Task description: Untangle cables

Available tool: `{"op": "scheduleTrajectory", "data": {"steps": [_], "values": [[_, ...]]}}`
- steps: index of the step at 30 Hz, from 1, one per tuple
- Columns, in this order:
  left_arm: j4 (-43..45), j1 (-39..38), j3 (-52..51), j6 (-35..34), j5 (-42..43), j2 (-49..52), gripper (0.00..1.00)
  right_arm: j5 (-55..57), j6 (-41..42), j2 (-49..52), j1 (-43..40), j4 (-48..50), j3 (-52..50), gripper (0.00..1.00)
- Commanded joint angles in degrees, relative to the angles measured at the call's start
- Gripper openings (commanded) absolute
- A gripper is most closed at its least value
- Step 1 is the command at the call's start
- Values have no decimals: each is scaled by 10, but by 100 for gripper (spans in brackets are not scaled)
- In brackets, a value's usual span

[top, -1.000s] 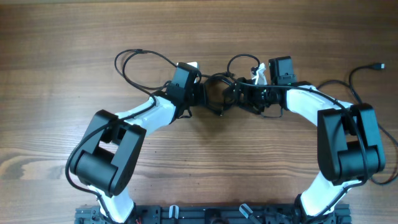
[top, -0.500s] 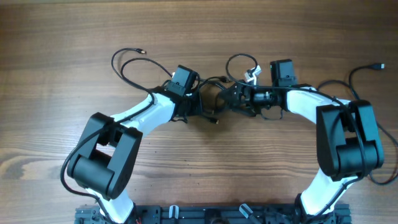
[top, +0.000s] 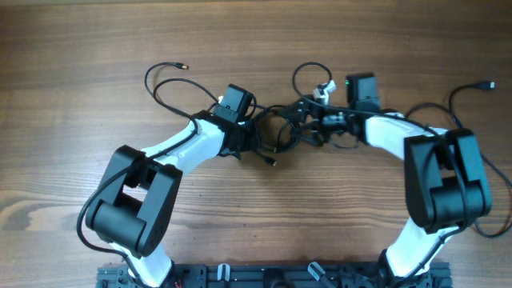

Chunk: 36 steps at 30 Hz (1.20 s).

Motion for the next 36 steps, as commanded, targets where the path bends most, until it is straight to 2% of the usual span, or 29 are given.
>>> {"op": "scheduleTrajectory", "data": {"steps": [1, 2, 4, 7, 8, 10, 11, 12, 15, 16, 20, 27, 33, 34, 36], "values": [[-17, -2, -29, -14, -10, 31, 7, 163, 131, 9, 51, 45, 0, 86], [-19, -2, -29, -14, -10, 31, 7, 223, 148, 9, 60, 46, 0, 83], [-25, -2, -30, -14, -10, 31, 4, 275, 150, 9, 68, 43, 0, 79], [-29, -2, -30, -14, -12, 31, 4, 274, 126, 9, 70, 48, 0, 74], [-28, -2, -30, -14, -12, 31, 4, 273, 107, 9, 69, 54, 0, 69], [-26, -2, -30, -15, -12, 31, 4, 253, 74, 9, 69, 69, 0, 44], [-24, -2, -30, -19, -12, 31, 4, 212, 41, 9, 63, 93, 0, 19], [-24, -2, -30, -25, -12, 31, 4, 157, 21, 9, 54, 119, 0, 10], [-27, -2, -30, -28, -15, 31, 4, -66, 22, 9, 6, 246, 0, 7], [-35, -2, -30, -30, -23, 31, 4, -220, 80, 9, -40, 376, 0, 4], [-45, -2, -30, -57, -48, 31, 4, -358, 143, 9, -93, 473, 0, 4], [-88, 32, -30, -76, -64, 31, 4, -357, 135, 8, -135, 476, -31, 4], [-173, 115, -30, -71, -72, 31, 4, -357, 135, 8, -131, 476, -31, 4], [-175, 122, -29, -59, -55, 30, 6, -357, 135, 8, -131, 476, -31, 4], [-181, 140, -12, 41, 40, 22, 19, -357, 135, 8, -131, 476, -31, 4]]}}
